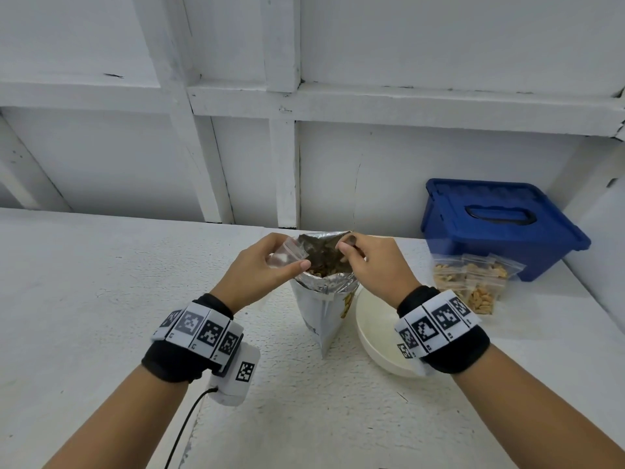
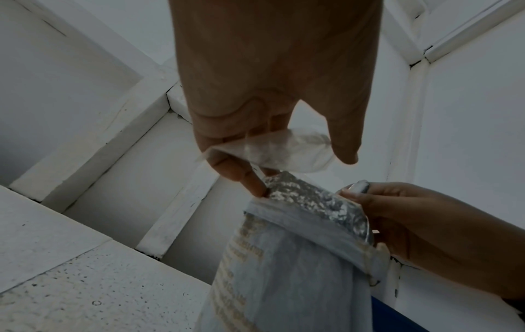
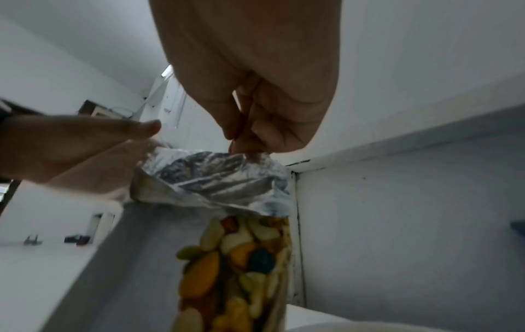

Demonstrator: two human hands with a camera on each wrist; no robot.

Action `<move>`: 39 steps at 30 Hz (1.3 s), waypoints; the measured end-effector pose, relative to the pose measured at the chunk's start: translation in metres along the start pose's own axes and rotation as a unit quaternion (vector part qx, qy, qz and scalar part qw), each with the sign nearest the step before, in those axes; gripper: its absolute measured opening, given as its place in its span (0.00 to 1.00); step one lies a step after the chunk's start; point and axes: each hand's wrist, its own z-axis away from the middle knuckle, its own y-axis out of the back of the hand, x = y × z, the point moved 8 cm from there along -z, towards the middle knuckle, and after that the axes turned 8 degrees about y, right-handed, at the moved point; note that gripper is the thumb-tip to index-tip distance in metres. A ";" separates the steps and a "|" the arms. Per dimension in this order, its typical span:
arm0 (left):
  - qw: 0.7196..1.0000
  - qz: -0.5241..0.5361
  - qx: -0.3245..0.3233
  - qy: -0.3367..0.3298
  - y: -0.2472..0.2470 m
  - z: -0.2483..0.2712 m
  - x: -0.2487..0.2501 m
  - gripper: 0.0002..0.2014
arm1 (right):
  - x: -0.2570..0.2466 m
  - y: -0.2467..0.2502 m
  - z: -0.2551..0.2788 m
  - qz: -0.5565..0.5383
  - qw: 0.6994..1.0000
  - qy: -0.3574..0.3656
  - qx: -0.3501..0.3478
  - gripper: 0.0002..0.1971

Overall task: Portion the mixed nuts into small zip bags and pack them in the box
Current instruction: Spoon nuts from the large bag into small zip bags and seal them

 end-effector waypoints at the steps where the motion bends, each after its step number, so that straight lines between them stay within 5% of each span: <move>1: 1.000 -0.003 -0.001 -0.001 0.000 0.000 0.000 0.15 | 0.002 -0.001 0.000 -0.014 1.000 -0.015 -0.001 0.12; 9: 1.000 -0.006 0.003 -0.010 0.000 0.000 0.002 0.18 | 0.031 0.017 0.005 -0.133 0.978 -0.146 0.071 0.12; 15: 1.000 -0.009 0.001 -0.011 0.005 -0.003 0.005 0.26 | 0.057 0.028 0.015 -0.239 0.928 -0.257 0.129 0.12; 20: 0.998 -0.066 0.008 -0.012 0.012 -0.009 0.013 0.36 | 0.068 0.040 0.020 -0.272 0.908 -0.278 0.158 0.12; 28: 0.971 -0.235 -0.038 -0.023 0.000 -0.018 0.026 0.32 | 0.075 0.066 0.020 -0.287 0.896 -0.273 0.201 0.11; 39: 0.983 -0.176 -0.031 -0.039 -0.016 -0.022 0.038 0.30 | 0.052 0.064 0.002 -0.286 0.913 -0.234 0.173 0.12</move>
